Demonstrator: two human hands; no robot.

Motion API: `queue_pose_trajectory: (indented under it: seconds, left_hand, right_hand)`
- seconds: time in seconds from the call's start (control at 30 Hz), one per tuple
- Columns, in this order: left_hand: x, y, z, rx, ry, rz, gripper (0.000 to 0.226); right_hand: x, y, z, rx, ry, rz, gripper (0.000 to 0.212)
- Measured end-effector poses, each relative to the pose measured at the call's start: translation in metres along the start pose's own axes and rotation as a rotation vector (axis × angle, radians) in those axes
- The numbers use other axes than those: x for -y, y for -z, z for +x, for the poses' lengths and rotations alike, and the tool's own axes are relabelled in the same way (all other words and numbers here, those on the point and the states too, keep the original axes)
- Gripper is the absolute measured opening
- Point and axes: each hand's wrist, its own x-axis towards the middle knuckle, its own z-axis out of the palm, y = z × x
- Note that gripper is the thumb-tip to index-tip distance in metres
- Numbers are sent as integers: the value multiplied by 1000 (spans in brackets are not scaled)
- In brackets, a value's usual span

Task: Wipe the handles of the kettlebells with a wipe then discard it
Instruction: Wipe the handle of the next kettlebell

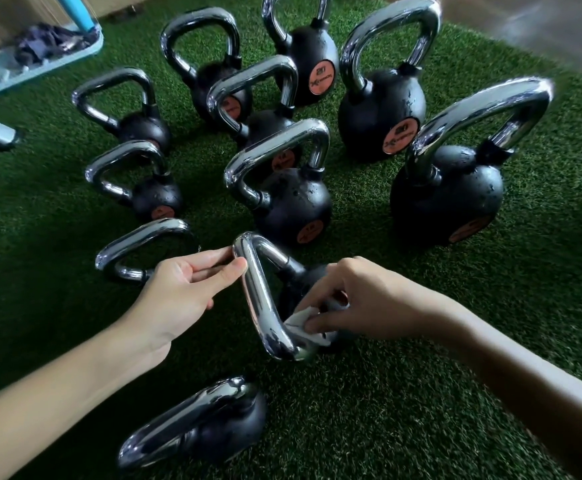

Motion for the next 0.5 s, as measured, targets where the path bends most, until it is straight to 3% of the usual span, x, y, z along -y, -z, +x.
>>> queue_pose_trajectory:
  seconds: [0.17, 0.3, 0.5]
  left_hand:
    - [3, 0, -1, -16, -6, -8, 28]
    - [4, 0, -1, -10, -3, -7, 29]
    - [5, -2, -4, -5, -18, -23, 24]
  right_hand:
    - [9, -4, 7, 91, -77, 348, 21]
    - [13, -3, 9, 105, -136, 328, 21]
    - [23, -21, 23, -63, -333, 602, 17]
